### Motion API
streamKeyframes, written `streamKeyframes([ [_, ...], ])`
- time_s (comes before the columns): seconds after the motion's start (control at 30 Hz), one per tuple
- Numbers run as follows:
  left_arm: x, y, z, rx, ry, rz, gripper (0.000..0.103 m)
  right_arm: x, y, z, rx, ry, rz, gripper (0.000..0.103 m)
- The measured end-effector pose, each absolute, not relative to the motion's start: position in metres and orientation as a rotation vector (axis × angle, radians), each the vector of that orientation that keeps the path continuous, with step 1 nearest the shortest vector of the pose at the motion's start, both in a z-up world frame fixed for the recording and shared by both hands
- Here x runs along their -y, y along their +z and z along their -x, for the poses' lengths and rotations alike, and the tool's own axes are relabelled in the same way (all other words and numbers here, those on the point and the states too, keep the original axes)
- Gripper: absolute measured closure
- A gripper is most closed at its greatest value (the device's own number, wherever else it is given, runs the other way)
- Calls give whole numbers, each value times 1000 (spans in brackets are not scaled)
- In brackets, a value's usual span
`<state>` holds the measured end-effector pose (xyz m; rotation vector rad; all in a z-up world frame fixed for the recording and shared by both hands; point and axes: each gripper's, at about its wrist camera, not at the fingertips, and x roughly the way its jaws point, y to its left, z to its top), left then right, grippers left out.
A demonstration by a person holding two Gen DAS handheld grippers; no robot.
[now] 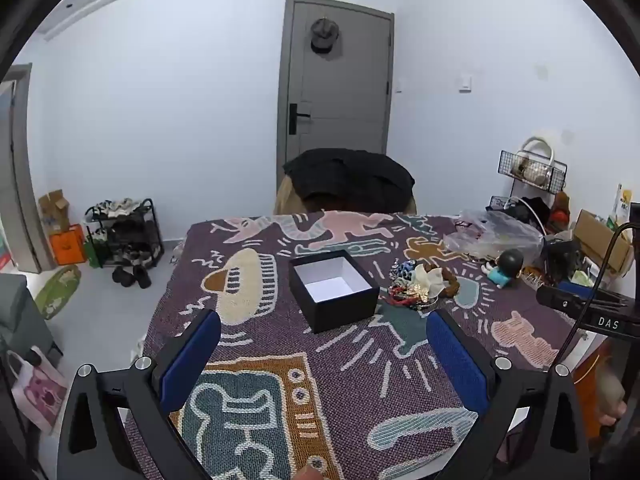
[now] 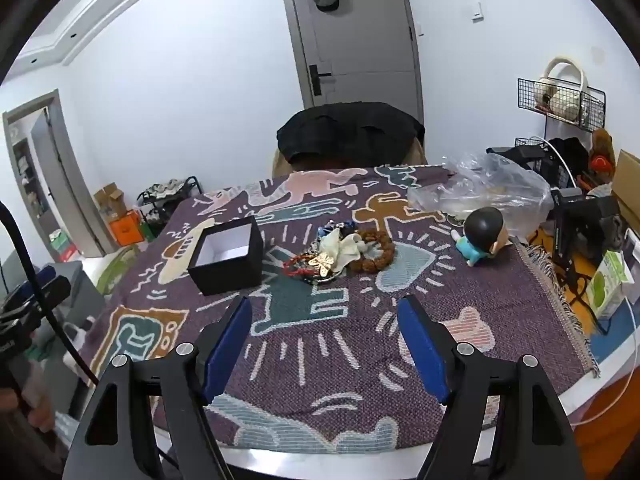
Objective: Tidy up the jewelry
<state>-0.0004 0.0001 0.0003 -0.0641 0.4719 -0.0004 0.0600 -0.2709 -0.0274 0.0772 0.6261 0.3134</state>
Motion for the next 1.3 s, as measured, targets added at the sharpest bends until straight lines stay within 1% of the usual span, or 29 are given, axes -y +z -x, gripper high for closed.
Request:
streamKeyframes([
  [0.23, -2, 8, 3, -450, -7, 77, 0, 272, -27, -66, -619, 295, -86, 28],
  [0.33, -1, 12, -4, -473, -10, 81, 0, 271, -23, -57, -598, 315, -88, 28],
  [0.43, -8, 8, 4, -463, -14, 97, 0, 267, -23, -42, -596, 309, -89, 28],
  [0.5, -10, 8, 4, -463, -22, 104, 0, 271, -23, -59, -613, 311, -85, 28],
  [0.87, -11, 3, 4, -461, -29, 94, 0, 273, -22, -57, -585, 296, -67, 28],
  [1.3, -15, -6, 0, -472, -22, 94, 0, 288, -22, -67, -600, 273, -114, 28],
])
